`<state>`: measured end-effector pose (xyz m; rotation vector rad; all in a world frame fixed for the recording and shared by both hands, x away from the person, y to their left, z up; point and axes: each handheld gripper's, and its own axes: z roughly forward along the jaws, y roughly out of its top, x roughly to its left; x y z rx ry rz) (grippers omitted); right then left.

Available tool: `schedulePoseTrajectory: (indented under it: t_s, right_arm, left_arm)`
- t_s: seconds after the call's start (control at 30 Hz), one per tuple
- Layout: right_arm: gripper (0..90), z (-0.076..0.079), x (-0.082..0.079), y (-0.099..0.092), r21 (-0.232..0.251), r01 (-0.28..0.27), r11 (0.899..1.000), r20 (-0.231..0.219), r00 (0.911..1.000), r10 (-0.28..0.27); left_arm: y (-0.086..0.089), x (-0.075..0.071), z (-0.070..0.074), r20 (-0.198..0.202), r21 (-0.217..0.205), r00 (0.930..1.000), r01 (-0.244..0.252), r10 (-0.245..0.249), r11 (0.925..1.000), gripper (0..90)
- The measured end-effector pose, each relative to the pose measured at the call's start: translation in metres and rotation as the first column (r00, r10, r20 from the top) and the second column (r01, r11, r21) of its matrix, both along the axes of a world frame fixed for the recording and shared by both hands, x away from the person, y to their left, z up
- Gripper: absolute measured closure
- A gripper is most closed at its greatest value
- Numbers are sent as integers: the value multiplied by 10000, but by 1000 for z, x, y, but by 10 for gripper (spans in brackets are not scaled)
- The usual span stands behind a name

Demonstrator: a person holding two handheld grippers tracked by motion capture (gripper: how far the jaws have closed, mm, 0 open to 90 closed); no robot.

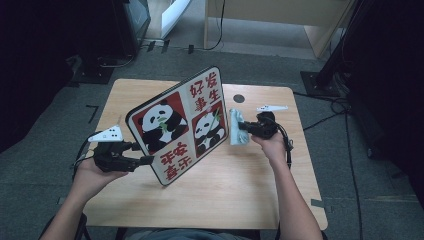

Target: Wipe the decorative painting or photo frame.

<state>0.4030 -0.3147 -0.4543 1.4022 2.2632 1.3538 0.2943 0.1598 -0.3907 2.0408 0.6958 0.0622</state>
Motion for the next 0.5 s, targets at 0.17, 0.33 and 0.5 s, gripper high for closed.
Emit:
schedulePoseTrajectory:
  t_s: [0.17, 0.33, 0.5]
  right_arm:
    - [849, 5, -7, -7, -40, 179, 9998, 202, 9996, -178]
    - [849, 8, -14, -18, -72, 376, 9993, 412, 9985, -372]
    - [846, 6, -20, -29, -201, 667, 9976, 561, 9963, -655]
  left_arm:
    - [5, -2, -2, -45, 188, 10000, 86, -85, 9998, 363]
    - [12, -1, -6, -53, 234, 10000, -18, 19, 9997, 359]
    - [21, 1, -9, 103, 256, 9996, -247, 244, 9994, 359]
